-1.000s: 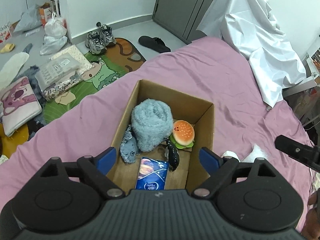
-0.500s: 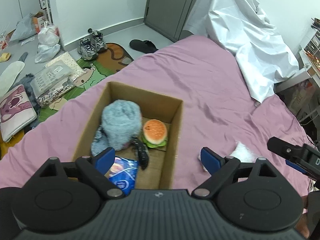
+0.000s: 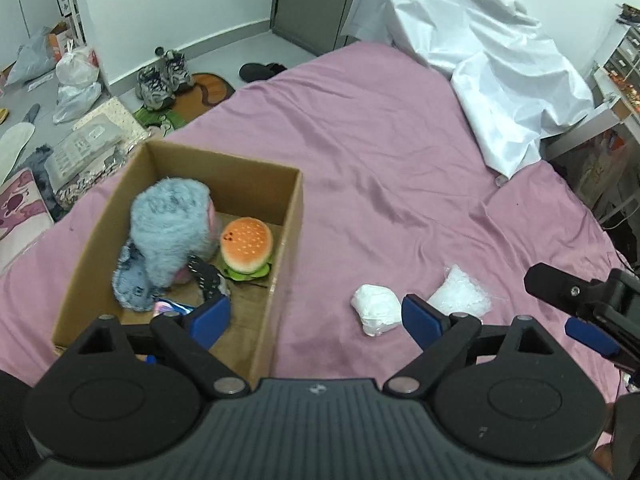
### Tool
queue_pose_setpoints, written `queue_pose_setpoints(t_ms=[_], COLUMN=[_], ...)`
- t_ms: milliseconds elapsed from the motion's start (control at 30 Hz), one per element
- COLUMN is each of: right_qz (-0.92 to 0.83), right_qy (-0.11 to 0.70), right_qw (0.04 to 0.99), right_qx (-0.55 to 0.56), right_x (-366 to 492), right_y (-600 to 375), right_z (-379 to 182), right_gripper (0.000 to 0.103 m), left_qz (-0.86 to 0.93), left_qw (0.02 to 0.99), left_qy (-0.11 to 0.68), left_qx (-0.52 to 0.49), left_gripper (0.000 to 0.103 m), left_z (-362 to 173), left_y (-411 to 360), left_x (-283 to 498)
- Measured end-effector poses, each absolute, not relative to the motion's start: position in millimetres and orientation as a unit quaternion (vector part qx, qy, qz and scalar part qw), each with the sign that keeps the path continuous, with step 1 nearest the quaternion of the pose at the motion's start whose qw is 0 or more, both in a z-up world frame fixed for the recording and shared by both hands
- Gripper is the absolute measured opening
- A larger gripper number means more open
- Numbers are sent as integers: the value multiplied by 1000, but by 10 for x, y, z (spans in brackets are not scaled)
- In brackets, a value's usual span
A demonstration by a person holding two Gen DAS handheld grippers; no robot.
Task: Organize soft objects
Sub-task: 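Move both open grippers back to the white cube and bubble-wrap bag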
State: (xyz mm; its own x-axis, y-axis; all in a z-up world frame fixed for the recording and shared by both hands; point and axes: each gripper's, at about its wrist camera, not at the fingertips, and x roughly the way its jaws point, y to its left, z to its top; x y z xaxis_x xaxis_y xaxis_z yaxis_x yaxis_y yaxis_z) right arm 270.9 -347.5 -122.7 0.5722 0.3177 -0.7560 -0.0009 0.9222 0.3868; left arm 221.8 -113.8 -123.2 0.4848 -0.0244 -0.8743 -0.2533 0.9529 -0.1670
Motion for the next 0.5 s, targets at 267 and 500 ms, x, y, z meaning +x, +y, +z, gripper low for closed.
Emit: queue_pose_setpoints(t_ms=[267, 500], right_qz=[76, 84], right_qy=[452, 457], right_qw=[865, 858], right_qx=[204, 218], right_x=[2729, 2787], right_y=[-3705, -3915], right_z=[-1261, -1326], right_gripper=[103, 103], left_qz=[84, 116], left_qw=[840, 837], left_qy=[517, 518], left_qx=[-140, -133], left_gripper=[92, 92], left_z=[-1414, -1457], left_y=[-1310, -1396], left_x=[2373, 2459])
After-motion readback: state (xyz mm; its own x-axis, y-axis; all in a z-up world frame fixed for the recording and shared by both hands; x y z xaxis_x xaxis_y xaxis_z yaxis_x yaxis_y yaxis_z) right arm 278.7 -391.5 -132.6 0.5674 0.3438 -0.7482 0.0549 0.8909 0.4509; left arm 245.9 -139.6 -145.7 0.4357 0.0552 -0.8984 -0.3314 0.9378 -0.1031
